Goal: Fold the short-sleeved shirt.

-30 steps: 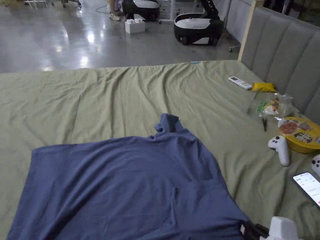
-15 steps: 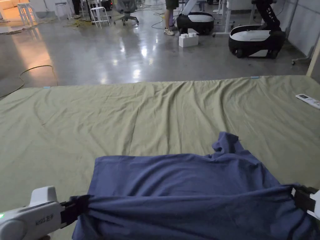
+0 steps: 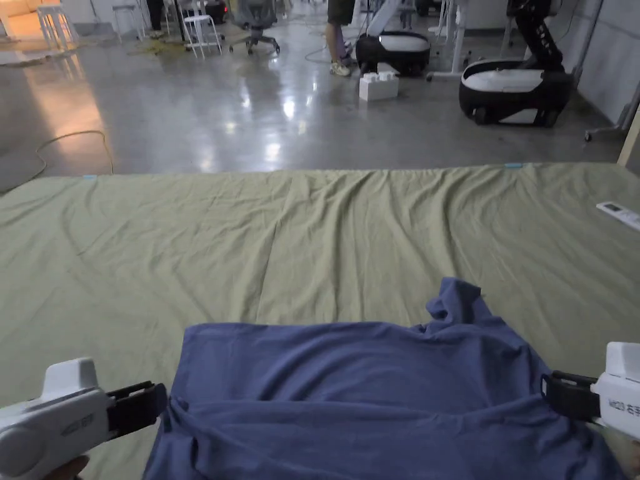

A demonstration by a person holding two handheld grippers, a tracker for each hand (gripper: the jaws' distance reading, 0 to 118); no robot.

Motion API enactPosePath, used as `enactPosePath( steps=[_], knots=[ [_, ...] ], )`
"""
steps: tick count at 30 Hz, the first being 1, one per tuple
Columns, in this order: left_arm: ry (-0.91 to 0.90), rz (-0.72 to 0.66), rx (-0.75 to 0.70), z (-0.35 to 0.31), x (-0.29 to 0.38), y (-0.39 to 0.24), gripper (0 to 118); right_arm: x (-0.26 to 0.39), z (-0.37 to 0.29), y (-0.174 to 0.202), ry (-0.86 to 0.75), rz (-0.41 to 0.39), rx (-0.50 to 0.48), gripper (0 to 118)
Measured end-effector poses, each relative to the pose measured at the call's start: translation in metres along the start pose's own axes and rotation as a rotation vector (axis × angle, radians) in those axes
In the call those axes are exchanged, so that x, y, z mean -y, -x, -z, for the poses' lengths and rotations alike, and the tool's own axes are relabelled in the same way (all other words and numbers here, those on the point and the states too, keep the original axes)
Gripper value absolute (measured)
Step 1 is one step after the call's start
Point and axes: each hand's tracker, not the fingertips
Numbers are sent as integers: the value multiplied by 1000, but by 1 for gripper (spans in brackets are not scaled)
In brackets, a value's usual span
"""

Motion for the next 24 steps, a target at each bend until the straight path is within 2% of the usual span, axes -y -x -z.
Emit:
enactPosePath(
  steps=[2, 4, 7, 11, 12, 13, 14, 17, 18, 19, 20, 22, 24],
  knots=[
    [-107, 51, 21, -56, -6, -11, 84, -8, -46, 2, -124, -45, 5, 83],
    [-213, 129, 3, -107, -6, -21, 84, -8, -92, 8, -226, -55, -6, 83],
    [-392, 226, -152, -190, 19, -64, 84, 18, -165, 23, -387, -48, -40, 84],
    [-581, 304, -24, -254, 54, -91, 83, 58, -233, 54, -513, -71, -21, 84],
    [-581, 278, -25, -266, 62, -97, 82, 62, -246, 64, -561, -94, -22, 83],
    [-604, 261, -29, -274, 68, -103, 80, 70, -252, 68, -509, -14, -46, 82],
    [-631, 255, -5, -284, 75, -108, 74, 74, -263, 73, -539, -16, -57, 76],
    [-673, 310, 32, -308, 85, -123, 20, 77, -281, 89, -547, -30, -93, 40],
    [-699, 351, 16, -315, 89, -130, 13, 77, -288, 95, -582, -64, -90, 25],
    [-715, 370, -10, -319, 90, -135, 10, 76, -293, 100, -592, -87, -83, 16],
    [-713, 374, -12, -323, 91, -138, 1, 77, -295, 101, -579, -75, -83, 7],
    [-683, 350, 34, -331, 89, -138, 0, 75, -304, 109, -656, -128, -54, 1],
    [-685, 302, 71, -334, 92, -137, 0, 74, -307, 109, -624, -95, -77, 0]
  ],
)
